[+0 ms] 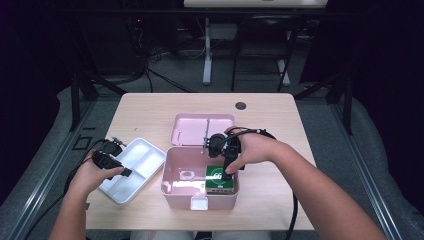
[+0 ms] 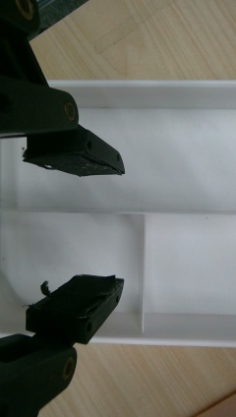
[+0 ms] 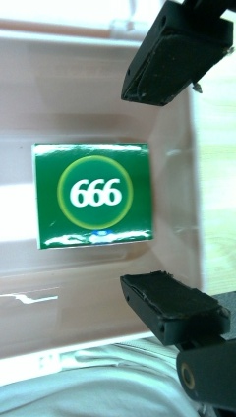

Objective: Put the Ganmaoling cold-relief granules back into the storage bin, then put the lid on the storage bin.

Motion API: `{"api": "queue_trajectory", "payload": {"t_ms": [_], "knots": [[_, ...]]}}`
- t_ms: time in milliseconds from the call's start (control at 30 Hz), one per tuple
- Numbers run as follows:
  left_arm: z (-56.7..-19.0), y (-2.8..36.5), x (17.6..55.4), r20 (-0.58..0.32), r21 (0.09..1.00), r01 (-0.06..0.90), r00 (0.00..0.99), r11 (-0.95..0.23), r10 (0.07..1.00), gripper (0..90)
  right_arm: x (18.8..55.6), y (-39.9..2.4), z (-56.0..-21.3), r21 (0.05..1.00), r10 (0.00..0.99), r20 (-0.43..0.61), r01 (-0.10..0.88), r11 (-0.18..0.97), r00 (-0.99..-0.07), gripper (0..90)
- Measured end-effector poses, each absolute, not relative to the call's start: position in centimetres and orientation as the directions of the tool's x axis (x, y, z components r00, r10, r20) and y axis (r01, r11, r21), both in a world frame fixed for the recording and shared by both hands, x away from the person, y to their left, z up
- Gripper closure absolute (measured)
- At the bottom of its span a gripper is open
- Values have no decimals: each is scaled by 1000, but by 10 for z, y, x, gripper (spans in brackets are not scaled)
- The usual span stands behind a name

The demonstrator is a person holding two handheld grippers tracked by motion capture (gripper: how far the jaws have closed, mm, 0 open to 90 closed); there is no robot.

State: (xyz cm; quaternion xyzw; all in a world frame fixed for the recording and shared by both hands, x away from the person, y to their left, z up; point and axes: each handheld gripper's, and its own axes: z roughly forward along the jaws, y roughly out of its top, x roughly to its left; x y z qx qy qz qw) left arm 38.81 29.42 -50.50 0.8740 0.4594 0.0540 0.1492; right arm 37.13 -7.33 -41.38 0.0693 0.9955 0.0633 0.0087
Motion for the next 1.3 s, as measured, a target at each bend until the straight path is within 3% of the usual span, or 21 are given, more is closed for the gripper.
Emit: {"api": "queue_trajectory", "payload": {"t_ms": [367, 633, 1000, 1300], "knots": [[-505, 293, 388, -34, 322, 780, 577, -537, 816, 399, 372, -117, -402, 154, 247, -47, 237, 959, -968, 126], [-506, 293, 387, -25, 324, 778, 575, -537, 818, 398, 381, -158, -415, 192, 439, -73, 419, 887, -895, 126], [-509, 290, 386, 0, 319, 757, 602, -571, 799, 381, 375, -190, -442, 284, 566, -69, 528, 800, -821, 73], [-512, 293, 387, 18, 315, 759, 596, -570, 803, 413, 377, -204, -461, 348, 640, -86, 579, 738, -764, 231]]}}
